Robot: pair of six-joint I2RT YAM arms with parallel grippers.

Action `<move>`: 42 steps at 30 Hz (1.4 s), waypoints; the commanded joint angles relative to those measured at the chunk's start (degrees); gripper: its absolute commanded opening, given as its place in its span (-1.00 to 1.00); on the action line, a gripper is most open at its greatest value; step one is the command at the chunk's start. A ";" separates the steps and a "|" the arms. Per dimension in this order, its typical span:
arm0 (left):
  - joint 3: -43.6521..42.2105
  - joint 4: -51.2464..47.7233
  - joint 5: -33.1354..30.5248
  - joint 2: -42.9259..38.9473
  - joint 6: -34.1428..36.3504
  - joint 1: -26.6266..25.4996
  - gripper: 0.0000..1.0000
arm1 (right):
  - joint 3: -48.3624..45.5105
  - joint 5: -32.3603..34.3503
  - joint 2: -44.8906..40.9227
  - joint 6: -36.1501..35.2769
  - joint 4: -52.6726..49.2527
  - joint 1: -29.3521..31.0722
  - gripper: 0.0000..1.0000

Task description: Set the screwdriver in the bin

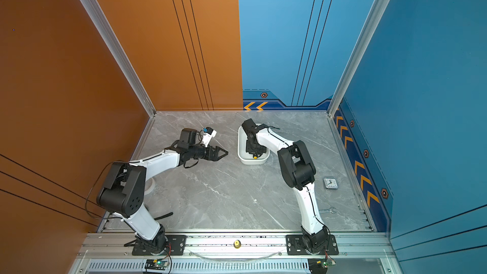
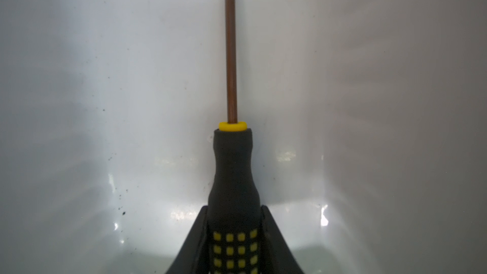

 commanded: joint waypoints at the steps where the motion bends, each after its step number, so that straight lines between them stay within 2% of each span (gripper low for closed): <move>1: -0.40 -1.47 -1.23 -2.46 1.60 0.41 0.96 | 0.36 1.64 0.93 -1.26 -0.46 0.10 -0.29; 3: -0.65 -1.45 -1.93 -2.79 1.66 0.47 0.96 | 0.73 1.66 0.68 -1.34 -0.53 -0.01 -0.21; 6: -0.96 -1.95 -4.60 -3.85 1.47 0.67 0.96 | 0.87 1.82 -0.84 -1.50 -0.72 -0.08 0.05; 9: -1.87 -2.35 -9.91 -6.79 1.17 1.38 0.96 | 1.30 2.77 -3.27 -2.20 -1.87 -0.09 0.25; 12: -3.93 -2.33 -15.89 -11.71 0.66 2.90 0.96 | 1.55 3.49 -6.75 -4.59 -3.48 -0.14 0.32; 15: -7.42 -1.51 -23.98 -18.45 0.33 5.28 0.96 | 0.17 5.94 -14.37 -7.88 -3.98 -0.30 0.34; 20: -16.31 1.47 -36.13 -29.00 3.43 11.91 0.96 | -6.08 12.84 -27.27 -17.73 -0.69 -0.89 0.47; 23: -24.23 8.58 -40.50 -34.06 4.85 15.13 0.96 | -13.74 15.86 -35.02 -21.92 5.74 -2.90 0.48; 26: -32.68 20.99 -42.28 -36.31 5.49 17.35 0.96 | -23.65 14.97 -41.97 -24.62 14.65 -7.14 0.49; 30: -38.83 34.11 -43.34 -33.92 7.47 18.73 0.96 | -40.81 12.03 -50.11 -27.43 31.83 -13.47 0.47; 32: -39.14 36.07 -45.99 -31.34 6.01 19.02 0.96 | -48.67 10.80 -52.85 -28.44 40.55 -16.13 0.49; 35: -38.64 37.64 -46.64 -26.79 4.15 19.45 0.96 | -58.65 8.39 -54.12 -29.26 52.99 -20.68 0.50; 37: -38.51 40.61 -44.71 -23.51 4.73 19.57 0.96 | -63.50 5.71 -53.27 -30.55 59.71 -23.01 0.50; 40: -38.29 46.54 -39.67 -19.15 6.05 19.66 0.96 | -69.17 7.65 -50.09 -31.31 69.82 -24.28 0.50; 42: -37.95 48.53 -37.18 -16.96 7.95 19.33 0.96 | -72.62 6.10 -48.11 -29.83 76.11 -25.16 0.50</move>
